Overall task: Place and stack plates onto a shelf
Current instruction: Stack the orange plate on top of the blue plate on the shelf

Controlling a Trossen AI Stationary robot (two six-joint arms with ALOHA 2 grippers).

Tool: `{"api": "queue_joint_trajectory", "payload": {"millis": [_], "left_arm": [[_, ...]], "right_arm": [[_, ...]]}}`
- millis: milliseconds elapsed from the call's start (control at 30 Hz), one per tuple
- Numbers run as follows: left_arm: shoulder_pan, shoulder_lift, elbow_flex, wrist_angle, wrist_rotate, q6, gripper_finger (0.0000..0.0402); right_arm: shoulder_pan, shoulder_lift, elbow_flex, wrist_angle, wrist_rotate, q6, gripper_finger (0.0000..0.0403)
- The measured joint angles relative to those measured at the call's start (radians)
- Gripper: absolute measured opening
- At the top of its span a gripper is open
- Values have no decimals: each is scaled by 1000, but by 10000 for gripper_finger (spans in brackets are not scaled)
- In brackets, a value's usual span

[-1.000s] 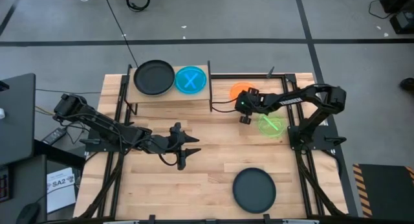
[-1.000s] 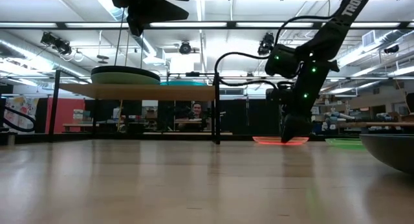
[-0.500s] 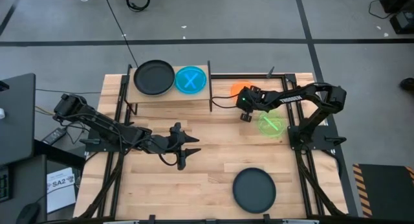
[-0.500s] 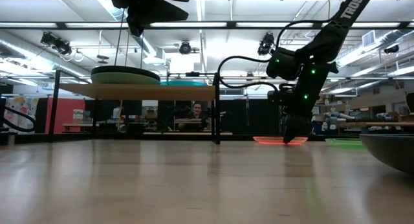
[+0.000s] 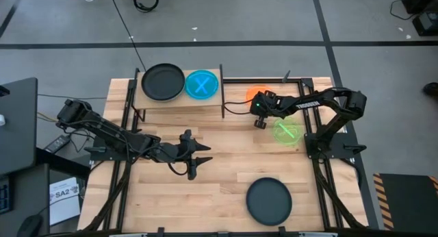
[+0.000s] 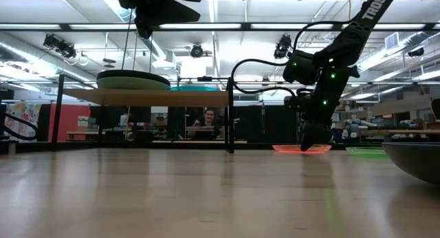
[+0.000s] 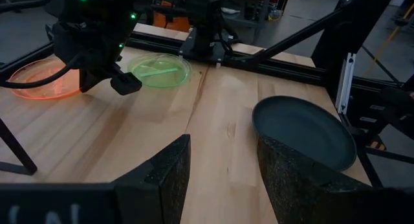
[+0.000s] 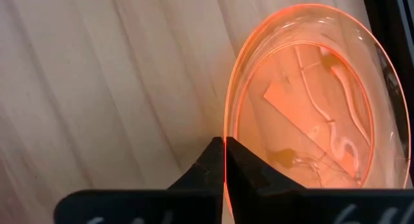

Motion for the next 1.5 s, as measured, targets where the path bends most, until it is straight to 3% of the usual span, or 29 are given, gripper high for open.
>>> {"api": "queue_joint_trajectory", "payload": {"millis": [633, 1200, 1500], "left_arm": [[0, 0, 0, 0, 0, -1, 185], [-40, -20, 1, 4, -3, 86, 185], [-46, -116, 1, -66, -1, 115, 185]], "right_arm": [[17, -27, 0, -27, 18, 2, 6], [17, -325, 0, -159, 4, 2, 5], [30, -493, 0, -158, -16, 33, 5]]}}
